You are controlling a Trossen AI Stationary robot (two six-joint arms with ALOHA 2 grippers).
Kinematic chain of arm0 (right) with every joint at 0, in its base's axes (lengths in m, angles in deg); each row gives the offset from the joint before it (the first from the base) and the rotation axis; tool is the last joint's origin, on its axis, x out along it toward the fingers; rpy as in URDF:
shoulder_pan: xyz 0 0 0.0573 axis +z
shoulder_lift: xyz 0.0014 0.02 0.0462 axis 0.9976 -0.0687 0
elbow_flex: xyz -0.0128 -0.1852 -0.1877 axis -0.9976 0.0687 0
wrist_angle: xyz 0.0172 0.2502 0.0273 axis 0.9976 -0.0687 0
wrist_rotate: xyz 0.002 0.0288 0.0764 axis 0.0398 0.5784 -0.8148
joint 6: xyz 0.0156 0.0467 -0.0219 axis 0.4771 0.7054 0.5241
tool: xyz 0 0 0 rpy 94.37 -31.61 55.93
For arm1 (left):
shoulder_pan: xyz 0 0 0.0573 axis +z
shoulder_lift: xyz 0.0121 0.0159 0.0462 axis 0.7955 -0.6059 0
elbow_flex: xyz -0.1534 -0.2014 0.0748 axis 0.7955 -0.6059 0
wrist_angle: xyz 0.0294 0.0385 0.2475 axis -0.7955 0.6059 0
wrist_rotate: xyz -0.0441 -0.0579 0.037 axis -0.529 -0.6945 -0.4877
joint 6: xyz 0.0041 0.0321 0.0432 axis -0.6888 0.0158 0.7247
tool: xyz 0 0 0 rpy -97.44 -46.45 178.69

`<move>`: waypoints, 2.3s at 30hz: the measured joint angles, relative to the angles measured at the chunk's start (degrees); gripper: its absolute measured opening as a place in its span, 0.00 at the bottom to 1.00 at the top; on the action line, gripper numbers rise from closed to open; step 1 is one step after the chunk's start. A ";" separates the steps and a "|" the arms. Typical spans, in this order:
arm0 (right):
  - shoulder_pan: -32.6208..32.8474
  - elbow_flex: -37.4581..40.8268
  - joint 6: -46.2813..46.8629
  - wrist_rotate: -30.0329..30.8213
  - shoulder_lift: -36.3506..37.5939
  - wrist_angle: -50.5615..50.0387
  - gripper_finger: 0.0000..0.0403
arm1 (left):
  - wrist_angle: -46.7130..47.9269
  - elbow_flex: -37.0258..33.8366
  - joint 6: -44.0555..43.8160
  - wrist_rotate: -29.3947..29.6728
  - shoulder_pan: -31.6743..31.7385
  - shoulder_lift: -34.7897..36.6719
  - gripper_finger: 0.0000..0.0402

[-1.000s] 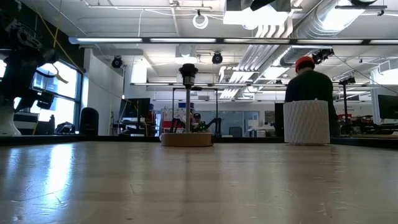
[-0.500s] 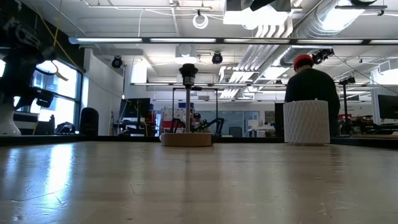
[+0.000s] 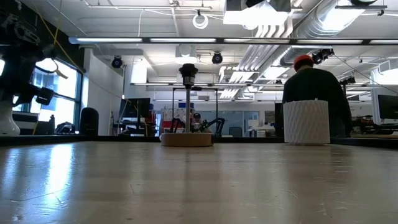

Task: Screw lightbulb
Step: Remove the lightbulb from the brown lamp

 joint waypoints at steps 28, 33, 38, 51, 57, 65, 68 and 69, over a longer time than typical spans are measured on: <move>0.00 0.00 -1.50 -1.31 0.02 2.07 0.00 | 21.94 3.85 -26.53 2.94 -17.46 28.66 0.33; 0.04 0.00 -1.50 -1.31 0.02 2.07 0.00 | 25.50 7.11 -27.42 2.95 -20.81 30.97 0.33; 0.03 0.00 -1.50 -1.31 0.02 2.09 0.00 | 28.53 10.80 -28.16 1.17 -23.77 33.65 0.33; 0.04 0.00 -0.46 -1.29 0.02 2.06 0.00 | 28.13 11.36 -25.45 -18.18 -28.10 42.78 0.33; 0.43 -0.04 5.97 -1.90 -1.38 -1.85 0.00 | 28.88 14.40 -21.72 -29.55 -28.15 42.73 0.33; 2.56 -0.02 20.95 -2.56 -6.45 -11.20 0.00 | 29.39 21.18 -20.54 -38.02 -28.00 42.73 0.33; 3.77 -0.02 22.55 -2.42 -7.44 -11.23 0.00 | 28.73 22.51 -20.16 -43.41 -27.21 42.73 0.33; 4.32 -0.02 22.60 -2.39 -7.63 -11.25 0.00 | 28.76 22.84 -20.27 -45.63 -26.76 42.73 0.33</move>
